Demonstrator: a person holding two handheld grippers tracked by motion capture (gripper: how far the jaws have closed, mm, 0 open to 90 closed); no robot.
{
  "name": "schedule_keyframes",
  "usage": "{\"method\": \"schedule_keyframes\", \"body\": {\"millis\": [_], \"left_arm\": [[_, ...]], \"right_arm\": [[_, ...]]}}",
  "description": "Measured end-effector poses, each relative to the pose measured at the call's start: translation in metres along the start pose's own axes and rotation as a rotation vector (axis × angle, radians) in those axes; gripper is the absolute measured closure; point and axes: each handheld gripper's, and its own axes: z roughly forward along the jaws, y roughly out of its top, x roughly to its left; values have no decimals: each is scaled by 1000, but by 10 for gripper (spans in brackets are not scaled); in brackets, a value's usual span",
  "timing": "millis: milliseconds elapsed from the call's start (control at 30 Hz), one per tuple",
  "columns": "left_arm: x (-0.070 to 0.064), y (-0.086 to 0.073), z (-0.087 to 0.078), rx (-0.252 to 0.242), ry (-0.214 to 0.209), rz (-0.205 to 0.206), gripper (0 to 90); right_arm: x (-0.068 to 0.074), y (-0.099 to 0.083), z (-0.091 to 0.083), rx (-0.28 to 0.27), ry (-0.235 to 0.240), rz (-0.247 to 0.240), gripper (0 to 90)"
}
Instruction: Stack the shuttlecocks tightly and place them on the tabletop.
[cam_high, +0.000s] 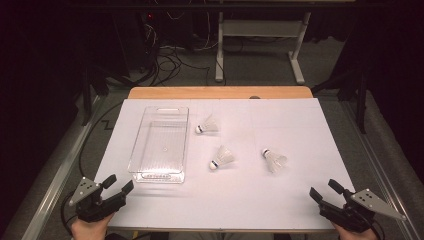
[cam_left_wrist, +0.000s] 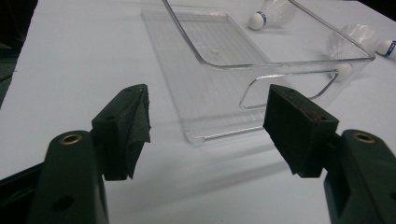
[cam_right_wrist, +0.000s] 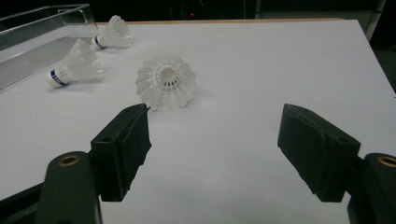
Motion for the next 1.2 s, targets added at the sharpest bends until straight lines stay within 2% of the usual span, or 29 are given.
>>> {"method": "schedule_keyframes", "body": {"millis": [300, 500, 700, 833, 967, 1200], "left_arm": [[-1, 0, 0, 3, -10, -8, 325], [-5, 0, -1, 17, -22, 20, 324], [-10, 2, -1, 31, -44, 29, 323], [-11, 1, -2, 44, -59, 13, 324], [-15, 0, -5, 45, -65, 17, 324], [-25, 2, -5, 44, -81, 46, 326]], "right_arm": [[1, 0, 1, 7, 4, -7, 262], [1, 0, 1, 14, 10, -9, 262], [2, 0, 2, 21, 12, -13, 262], [2, 0, 2, 23, 10, -16, 262], [2, 0, 3, 25, 5, -15, 263], [1, 0, 3, 22, 7, -16, 263]]}}
